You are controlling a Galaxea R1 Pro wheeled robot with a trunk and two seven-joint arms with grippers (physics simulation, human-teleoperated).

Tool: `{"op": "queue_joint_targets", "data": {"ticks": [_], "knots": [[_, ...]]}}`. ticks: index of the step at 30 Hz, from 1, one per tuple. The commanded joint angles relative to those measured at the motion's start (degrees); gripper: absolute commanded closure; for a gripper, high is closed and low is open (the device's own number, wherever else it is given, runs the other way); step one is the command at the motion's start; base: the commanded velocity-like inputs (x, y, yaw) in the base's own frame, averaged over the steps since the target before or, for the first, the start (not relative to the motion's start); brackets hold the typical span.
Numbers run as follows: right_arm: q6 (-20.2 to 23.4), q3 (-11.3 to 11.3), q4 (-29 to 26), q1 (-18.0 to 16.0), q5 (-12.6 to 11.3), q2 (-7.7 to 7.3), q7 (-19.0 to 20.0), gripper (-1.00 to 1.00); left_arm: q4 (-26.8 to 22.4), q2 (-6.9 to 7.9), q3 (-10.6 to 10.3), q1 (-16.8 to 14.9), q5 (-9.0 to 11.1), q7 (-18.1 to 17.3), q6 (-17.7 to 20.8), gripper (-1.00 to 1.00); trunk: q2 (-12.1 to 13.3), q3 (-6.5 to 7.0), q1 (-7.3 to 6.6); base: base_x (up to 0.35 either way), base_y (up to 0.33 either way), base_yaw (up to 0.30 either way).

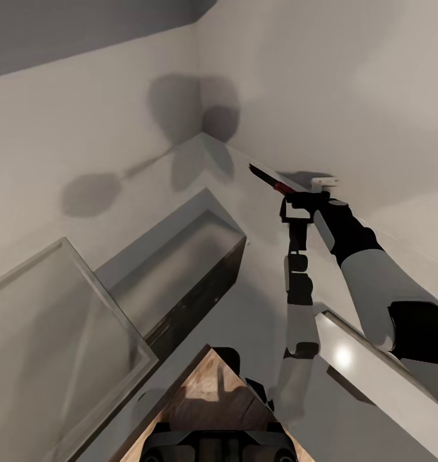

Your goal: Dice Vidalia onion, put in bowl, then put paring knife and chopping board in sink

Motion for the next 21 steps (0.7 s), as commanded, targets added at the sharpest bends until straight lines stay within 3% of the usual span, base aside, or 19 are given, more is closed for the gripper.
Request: {"op": "queue_joint_targets", "data": {"ticks": [1, 21], "knots": [[0.33, 0.20, -0.08, -0.02, -0.15, -0.05, 0.04, -1.00, -0.08, 0.08, -0.37, 0.03, 0.58, -0.07, -0.08, -1.00, -0.09, -0.07, 0.03, 0.000, 0.000, 0.000], [0.36, 0.20, 1.03, -0.02, -0.25, 0.93, 0.20, -1.00, -0.08, 0.15, -0.37, 0.03, 0.57, -0.07, -0.08, -1.00, -0.09, -0.07, 0.03, 0.000, 0.000, 0.000]]}}
